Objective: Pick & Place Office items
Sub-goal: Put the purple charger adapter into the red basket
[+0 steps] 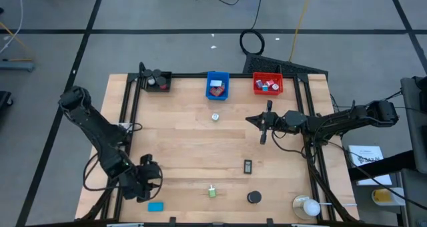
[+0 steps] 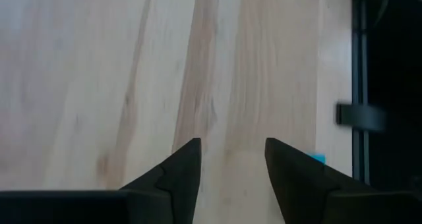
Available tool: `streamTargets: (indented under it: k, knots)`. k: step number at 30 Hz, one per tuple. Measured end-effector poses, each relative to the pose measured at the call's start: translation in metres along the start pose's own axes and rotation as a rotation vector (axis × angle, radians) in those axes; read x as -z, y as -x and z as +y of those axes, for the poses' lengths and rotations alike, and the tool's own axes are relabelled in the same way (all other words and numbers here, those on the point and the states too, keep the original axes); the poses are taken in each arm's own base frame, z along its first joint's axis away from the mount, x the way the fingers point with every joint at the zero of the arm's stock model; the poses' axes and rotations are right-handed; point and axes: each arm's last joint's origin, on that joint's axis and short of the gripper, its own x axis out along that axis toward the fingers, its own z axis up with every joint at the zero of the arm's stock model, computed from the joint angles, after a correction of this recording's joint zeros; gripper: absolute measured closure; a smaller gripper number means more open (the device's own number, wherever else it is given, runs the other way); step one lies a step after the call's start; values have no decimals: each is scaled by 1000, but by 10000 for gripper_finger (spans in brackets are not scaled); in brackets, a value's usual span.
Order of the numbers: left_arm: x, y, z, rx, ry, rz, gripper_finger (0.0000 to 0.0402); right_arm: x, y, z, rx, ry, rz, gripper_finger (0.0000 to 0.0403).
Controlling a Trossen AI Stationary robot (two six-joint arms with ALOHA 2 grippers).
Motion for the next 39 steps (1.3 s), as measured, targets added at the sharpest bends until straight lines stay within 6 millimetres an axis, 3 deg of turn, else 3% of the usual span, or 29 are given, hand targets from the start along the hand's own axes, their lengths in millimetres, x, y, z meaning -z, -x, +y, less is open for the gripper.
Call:
streamTargets:
  k: [7, 17, 23, 31, 35, 39]
  knots:
    - [21, 5, 2, -48, 136, 154, 227, 0, 0, 0, 0, 0, 0, 399]
    - [36, 11, 2, -109, 236, 194, 223, 0, 0, 0, 0, 0, 1, 399]
    - [45, 2, 3, -197, 257, 261, 176, 0, 0, 0, 0, 0, 0, 399]
    - [62, -28, 1, -311, 171, 409, 112, 0, 0, 0, 0, 0, 1, 399]
    - [68, -37, 0, -336, 166, 483, 129, 0, 0, 0, 0, -2, 0, 399]
    - [68, -38, -1, -335, 147, 467, 189, 0, 0, 0, 0, -7, 0, 399]
